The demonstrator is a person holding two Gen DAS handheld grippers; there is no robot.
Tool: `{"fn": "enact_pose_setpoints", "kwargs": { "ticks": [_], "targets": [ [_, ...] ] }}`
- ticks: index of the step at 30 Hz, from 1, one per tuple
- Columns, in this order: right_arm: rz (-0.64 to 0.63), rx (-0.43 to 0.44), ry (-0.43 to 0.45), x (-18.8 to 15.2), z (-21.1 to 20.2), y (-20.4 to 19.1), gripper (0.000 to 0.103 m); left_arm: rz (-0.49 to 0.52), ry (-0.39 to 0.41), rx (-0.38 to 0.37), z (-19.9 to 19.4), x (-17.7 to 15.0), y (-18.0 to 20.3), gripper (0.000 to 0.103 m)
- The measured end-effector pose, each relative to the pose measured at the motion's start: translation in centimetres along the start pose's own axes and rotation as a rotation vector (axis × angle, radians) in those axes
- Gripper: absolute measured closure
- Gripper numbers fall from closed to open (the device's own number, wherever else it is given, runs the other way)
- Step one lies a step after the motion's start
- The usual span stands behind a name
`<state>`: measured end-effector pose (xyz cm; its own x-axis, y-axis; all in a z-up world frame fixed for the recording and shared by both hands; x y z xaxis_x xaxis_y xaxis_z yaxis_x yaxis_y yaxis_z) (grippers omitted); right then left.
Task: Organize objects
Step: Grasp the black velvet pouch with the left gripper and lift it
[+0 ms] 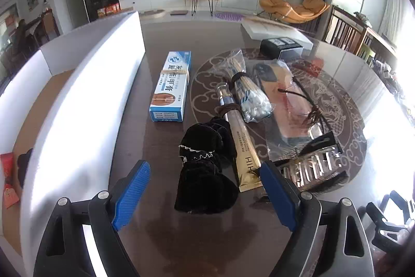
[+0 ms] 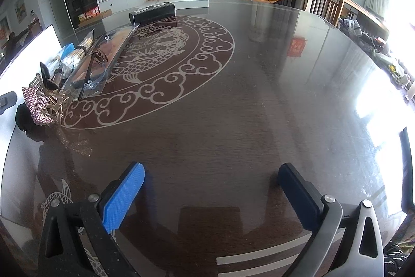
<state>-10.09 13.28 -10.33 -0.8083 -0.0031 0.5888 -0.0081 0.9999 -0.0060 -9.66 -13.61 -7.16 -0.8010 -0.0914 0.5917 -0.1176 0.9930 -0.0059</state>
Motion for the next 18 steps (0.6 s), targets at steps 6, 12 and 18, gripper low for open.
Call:
{"fn": "enact_pose_setpoints", "kwargs": {
  "ticks": [6,12,18],
  "targets": [
    [0.0,0.0,0.0,0.0,0.0,0.0,0.0,0.041,-0.067,-0.07,3.8,-0.6,1.4,0.028],
    [0.0,0.0,0.002,0.1,0.0,-0.1,0.0,0.087,-0.012,-0.111,2.4,-1.3,5.6,0.069],
    [0.0,0.002,0.004,0.2,0.0,-0.1,0.0,0.098,-0.035,-0.177,1.2,-3.1,8.7,0.069]
  ]
}}
Point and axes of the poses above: each gripper's, at about its wrist camera, not at the fingertips, and z roughly the way its jaws point, y to its right, x to its top, the point moved 4 cm from there along z, roughly the way its jaws point, and after that the axes turned 2 degrees about z, right-handed, at the moved point
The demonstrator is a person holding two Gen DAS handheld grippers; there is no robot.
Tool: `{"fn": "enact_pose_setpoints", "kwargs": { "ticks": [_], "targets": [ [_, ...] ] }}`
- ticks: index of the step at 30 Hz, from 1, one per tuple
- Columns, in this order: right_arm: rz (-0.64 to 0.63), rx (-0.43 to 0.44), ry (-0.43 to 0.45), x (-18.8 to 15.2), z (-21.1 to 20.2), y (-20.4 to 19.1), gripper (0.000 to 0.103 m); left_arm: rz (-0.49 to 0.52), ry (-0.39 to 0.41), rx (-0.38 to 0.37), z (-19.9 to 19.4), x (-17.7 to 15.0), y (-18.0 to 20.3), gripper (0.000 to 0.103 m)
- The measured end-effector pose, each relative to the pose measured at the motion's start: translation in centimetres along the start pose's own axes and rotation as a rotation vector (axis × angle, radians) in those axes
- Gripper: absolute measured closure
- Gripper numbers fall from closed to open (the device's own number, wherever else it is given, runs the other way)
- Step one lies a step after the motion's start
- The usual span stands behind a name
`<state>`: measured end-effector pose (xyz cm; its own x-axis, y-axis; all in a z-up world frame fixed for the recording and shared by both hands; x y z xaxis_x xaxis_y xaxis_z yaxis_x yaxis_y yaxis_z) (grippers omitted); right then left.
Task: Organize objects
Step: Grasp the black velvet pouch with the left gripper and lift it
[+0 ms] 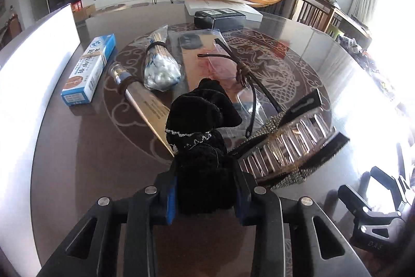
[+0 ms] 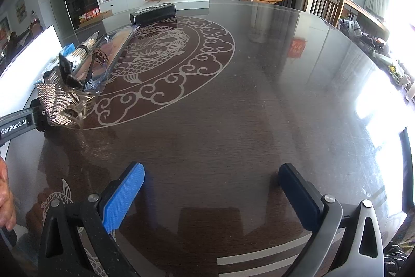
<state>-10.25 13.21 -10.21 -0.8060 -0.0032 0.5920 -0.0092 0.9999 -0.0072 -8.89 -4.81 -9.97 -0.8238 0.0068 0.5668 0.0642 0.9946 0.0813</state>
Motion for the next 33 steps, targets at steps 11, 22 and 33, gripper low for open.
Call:
{"fn": "enact_pose_setpoints", "kwargs": {
  "ticks": [11,22,33],
  "targets": [
    [0.0,0.0,0.0,0.0,0.1,0.0,0.0,-0.002,-0.031,0.081,-2.6,-3.1,-3.8,0.066],
    [0.0,0.0,0.001,0.0,0.1,0.0,0.0,0.023,-0.059,0.086,-2.8,-4.1,-4.2,0.033],
    [-0.001,0.0,0.002,0.0,0.2,0.0,0.0,0.04,-0.072,0.101,-2.2,-3.8,-4.5,0.018]
  ]
}}
Point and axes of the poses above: each gripper's, at about its wrist camera, not at the fingertips, and z roughly the way its jaws point, y to its right, x to its top, the point moved 4 cm from there along z, roughly the way its jaws point, and after that the axes turned 2 degrees about z, right-handed, at the moved point
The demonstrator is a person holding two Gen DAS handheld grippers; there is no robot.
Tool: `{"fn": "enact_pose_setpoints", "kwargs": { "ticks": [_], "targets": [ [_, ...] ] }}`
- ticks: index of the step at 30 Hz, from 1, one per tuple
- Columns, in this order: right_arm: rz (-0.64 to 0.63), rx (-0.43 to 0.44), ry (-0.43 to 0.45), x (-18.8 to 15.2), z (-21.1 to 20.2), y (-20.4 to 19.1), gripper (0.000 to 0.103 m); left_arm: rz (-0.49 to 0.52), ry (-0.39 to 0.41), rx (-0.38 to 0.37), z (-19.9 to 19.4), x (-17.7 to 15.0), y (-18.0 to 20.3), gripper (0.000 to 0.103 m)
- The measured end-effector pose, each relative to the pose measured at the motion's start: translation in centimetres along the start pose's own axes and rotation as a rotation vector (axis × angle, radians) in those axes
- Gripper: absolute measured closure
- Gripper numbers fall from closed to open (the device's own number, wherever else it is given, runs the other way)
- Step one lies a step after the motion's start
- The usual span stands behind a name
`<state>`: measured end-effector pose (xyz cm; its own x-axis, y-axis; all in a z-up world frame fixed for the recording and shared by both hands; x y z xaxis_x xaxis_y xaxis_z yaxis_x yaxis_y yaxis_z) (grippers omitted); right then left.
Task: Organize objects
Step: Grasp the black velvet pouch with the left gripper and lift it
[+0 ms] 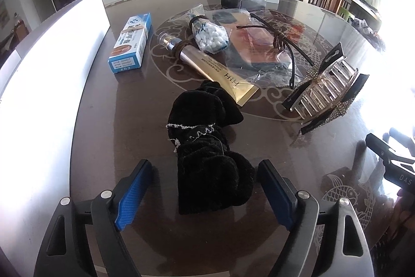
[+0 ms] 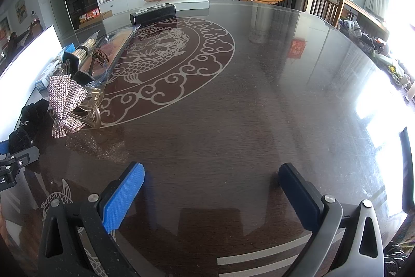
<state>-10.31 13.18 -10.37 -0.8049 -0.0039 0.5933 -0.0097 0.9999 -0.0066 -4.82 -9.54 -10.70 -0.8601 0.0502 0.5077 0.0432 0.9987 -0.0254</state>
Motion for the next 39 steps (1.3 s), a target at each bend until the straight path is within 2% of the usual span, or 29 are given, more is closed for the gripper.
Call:
{"fn": "enact_pose_setpoints", "kwargs": {
  "ticks": [9,23,39],
  "targets": [
    [0.0,0.0,0.001,-0.01,0.05,-0.01,0.0,-0.01,-0.018,0.007,0.52,0.16,-0.42,0.005],
    [-0.001,0.0,0.001,-0.03,0.13,-0.02,0.0,-0.017,-0.02,0.012,0.7,0.24,-0.6,0.0],
    [-0.001,0.0,0.002,-0.05,0.17,-0.03,0.0,-0.017,-0.018,0.012,0.77,0.16,-0.65,0.0]
  ]
}}
Point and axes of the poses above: each gripper's, at about its wrist camera, not at the fingertips, and z roughly the way its jaws point, y to its right, x to its top, the point moved 4 cm from there along z, roughly the way its jaws point, and after that the axes turned 2 degrees about z, right-handed, at the moved point
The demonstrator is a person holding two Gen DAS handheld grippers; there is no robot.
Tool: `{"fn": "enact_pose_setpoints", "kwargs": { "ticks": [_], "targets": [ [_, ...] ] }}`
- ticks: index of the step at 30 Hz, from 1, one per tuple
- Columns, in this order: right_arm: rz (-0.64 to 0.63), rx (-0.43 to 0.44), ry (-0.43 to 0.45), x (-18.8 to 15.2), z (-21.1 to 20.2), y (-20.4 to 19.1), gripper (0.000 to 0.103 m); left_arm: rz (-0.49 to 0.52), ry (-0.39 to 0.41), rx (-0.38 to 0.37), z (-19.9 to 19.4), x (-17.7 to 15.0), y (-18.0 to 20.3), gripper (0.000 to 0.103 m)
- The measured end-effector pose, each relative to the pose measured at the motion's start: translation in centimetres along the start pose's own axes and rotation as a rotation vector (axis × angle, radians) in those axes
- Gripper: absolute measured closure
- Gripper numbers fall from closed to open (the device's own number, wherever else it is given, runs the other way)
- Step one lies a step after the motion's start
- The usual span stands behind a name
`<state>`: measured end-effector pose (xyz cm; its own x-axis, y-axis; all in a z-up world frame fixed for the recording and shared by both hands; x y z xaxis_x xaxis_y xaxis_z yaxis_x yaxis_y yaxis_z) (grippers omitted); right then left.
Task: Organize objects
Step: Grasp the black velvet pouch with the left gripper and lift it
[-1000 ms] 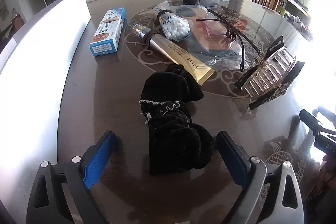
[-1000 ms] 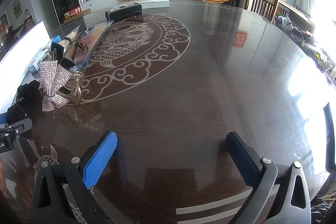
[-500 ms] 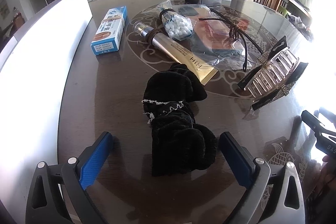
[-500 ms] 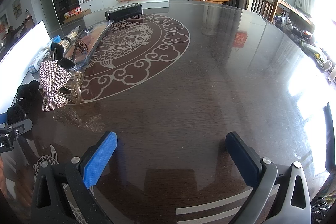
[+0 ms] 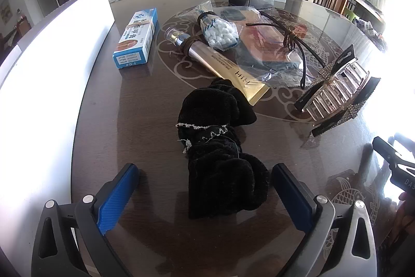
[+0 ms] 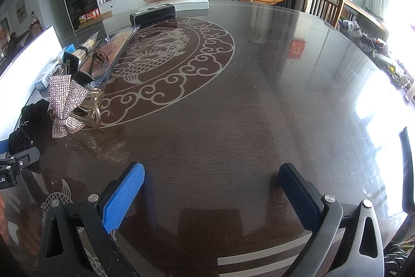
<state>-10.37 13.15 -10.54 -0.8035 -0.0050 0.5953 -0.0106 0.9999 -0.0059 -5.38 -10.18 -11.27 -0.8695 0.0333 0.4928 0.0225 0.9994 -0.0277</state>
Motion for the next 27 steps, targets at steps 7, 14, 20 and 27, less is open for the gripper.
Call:
{"fn": "enact_pose_setpoints", "kwargs": {
  "ticks": [7,14,20,27],
  "targets": [
    [0.0,0.0,0.0,0.0,0.0,0.0,0.0,0.01,-0.016,-0.006,0.1,0.2,0.1,0.0],
    [-0.002,0.0,0.0,0.0,0.0,-0.1,0.0,0.073,-0.078,-0.052,-0.3,0.4,0.1,0.0],
    [-0.004,0.003,0.0,0.2,-0.2,0.0,0.0,0.076,-0.041,-0.079,-1.0,1.7,-0.5,0.0],
    [0.038,0.209,-0.004,1.3,-2.5,-1.2,0.0,0.088,-0.041,-0.11,0.0,2.0,0.3,0.043]
  ]
}}
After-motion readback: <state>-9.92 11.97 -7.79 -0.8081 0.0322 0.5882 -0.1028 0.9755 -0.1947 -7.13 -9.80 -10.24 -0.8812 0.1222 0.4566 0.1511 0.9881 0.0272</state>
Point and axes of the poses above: each gripper's, at about its wrist camera, not at the fingertips, and z roughly the way its jaws point, y to its right, x to its top, the point moved 4 cm from there along z, roughly the way its jaws point, and after that the axes turned 2 degrees about z, right-handed, at the moved point
